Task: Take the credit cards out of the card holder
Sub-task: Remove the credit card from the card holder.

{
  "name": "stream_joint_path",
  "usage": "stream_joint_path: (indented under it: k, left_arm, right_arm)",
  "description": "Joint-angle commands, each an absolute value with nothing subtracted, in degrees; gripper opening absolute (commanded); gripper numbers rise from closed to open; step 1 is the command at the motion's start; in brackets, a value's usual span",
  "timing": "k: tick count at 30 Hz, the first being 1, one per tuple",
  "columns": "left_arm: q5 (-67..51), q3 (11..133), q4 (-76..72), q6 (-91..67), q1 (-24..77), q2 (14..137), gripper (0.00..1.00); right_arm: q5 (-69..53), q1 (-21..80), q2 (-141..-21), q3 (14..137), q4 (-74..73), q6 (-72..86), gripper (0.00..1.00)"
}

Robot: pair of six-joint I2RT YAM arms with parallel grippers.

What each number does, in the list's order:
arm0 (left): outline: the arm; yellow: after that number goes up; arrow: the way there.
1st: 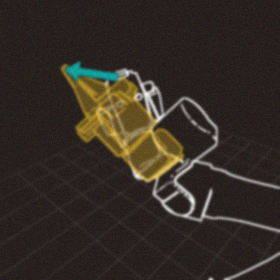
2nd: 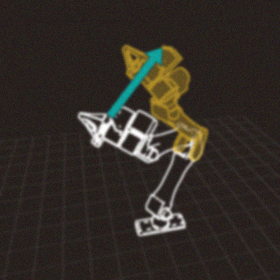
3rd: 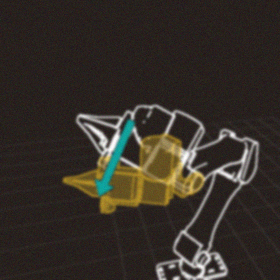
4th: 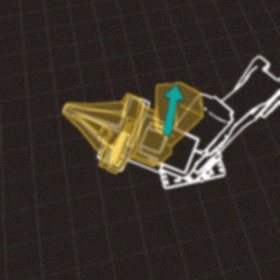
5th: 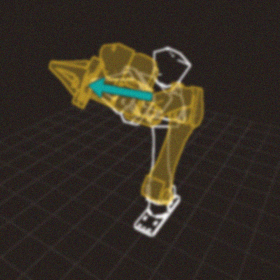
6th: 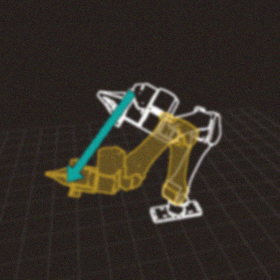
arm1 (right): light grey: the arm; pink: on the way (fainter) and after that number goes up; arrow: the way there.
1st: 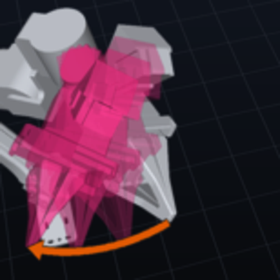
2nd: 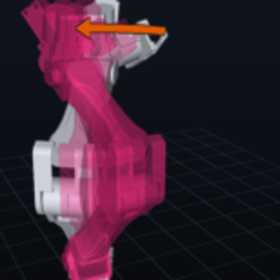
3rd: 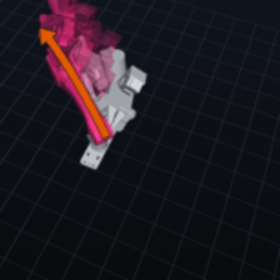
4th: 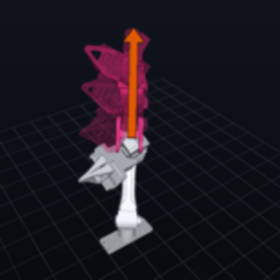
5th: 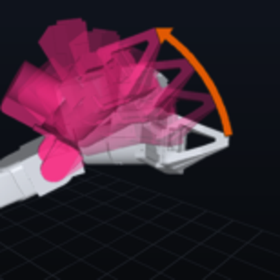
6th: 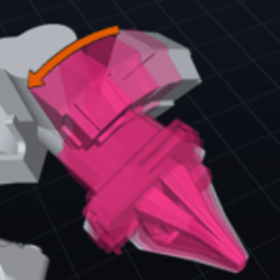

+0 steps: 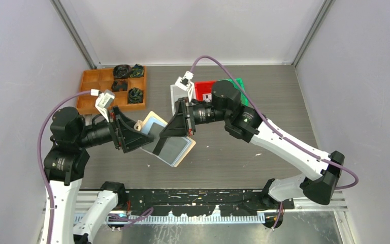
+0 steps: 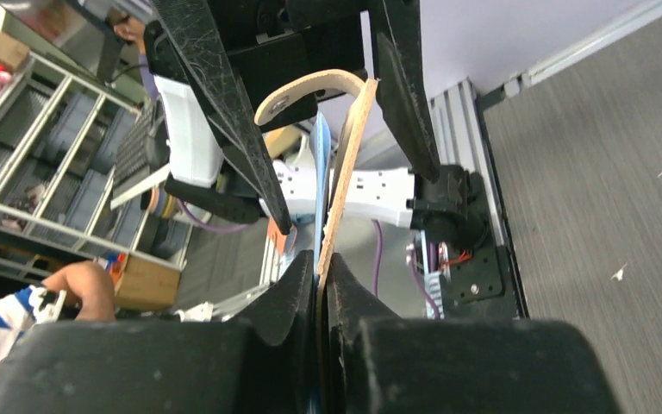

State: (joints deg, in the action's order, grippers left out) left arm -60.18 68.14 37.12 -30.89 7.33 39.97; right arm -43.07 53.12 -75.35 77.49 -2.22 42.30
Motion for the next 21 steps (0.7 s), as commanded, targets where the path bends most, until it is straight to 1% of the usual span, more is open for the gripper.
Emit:
stream_joint_path:
  k: [1,5,11,14,17,18,20,21]
  left_arm:
    - [-63.6,69.1,43.5,-21.4,7.2,38.8,0.65]
    - [-67.3,67.6,42.2,-22.6,7.2,38.7,0.53]
    - [-71.8,63.5,42.4,-22.4,7.2,38.9,0.40]
    - [-72.1,62.5,42.1,-22.3,7.2,39.1,0.35]
    - [-73.1,62.5,42.0,-22.4,7.2,39.4,0.26]
    - [-73.6,62.5,42.0,-22.5,7.3,39.6,0.22]
    - [-74.2,62.5,41.9,-22.4,7.2,40.0,0.11]
    - [-74.2,62.4,41.8,-22.4,7.2,40.1,0.06]
  right_arm:
    - [-50.6,53.1,-77.6,84.2,-13.0,35.0,0.01]
    - [-51.6,53.1,-80.0,86.5,-14.8,34.2,0.01]
    - [-54.0,53.1,-83.9,89.0,-13.6,35.6,0.01]
    - [-55.2,53.1,-84.8,89.2,-11.9,36.5,0.01]
    - [-56.1,53.1,-85.4,89.8,-11.6,36.4,0.01]
    - [-56.3,53.0,-85.5,89.9,-11.7,36.1,0.01]
    - [-56.5,52.7,-85.8,90.1,-11.9,35.7,0.07]
    - [-56.9,52.4,-86.1,90.1,-11.9,35.8,0.14]
